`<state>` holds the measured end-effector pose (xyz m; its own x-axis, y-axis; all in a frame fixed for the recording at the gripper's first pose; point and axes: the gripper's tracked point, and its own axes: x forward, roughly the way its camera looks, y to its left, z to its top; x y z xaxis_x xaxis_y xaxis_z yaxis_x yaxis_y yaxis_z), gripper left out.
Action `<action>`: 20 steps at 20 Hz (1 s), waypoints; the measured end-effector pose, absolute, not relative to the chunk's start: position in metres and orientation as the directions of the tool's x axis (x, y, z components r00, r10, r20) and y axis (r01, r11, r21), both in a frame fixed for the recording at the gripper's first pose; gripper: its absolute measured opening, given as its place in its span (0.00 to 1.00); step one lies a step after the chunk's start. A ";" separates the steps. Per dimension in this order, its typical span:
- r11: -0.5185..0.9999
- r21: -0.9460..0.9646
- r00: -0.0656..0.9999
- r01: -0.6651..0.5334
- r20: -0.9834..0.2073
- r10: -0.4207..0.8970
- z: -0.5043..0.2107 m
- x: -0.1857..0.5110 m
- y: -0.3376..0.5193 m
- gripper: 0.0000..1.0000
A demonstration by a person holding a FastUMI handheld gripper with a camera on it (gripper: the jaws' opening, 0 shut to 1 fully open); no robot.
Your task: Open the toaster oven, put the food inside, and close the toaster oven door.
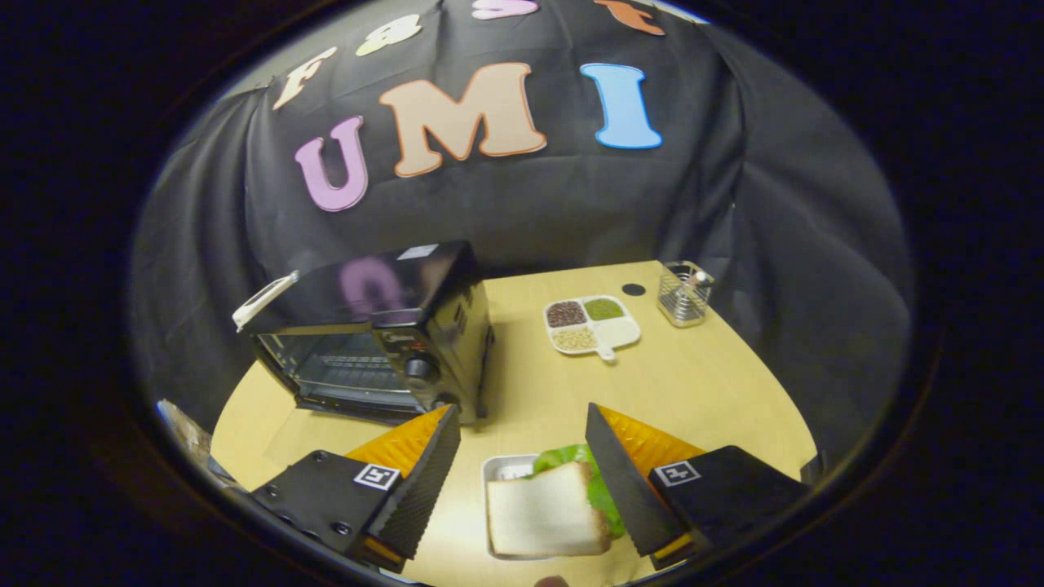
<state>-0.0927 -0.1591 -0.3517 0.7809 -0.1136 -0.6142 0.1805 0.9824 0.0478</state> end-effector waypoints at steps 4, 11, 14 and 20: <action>0.972 0.044 0.741 0.230 -0.655 -0.145 -0.374 -0.111 -0.186 0.97; 0.951 0.102 0.665 0.292 -0.736 -0.125 -0.417 -0.138 -0.198 0.97; 0.943 0.134 0.638 0.306 -0.763 -0.098 -0.428 -0.148 -0.194 0.97; 0.928 0.188 0.618 0.321 -0.784 -0.055 -0.432 -0.155 -0.185 0.79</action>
<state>-0.1551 -0.1853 -0.4322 0.6183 -0.0552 -0.7840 0.3210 0.9283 0.1878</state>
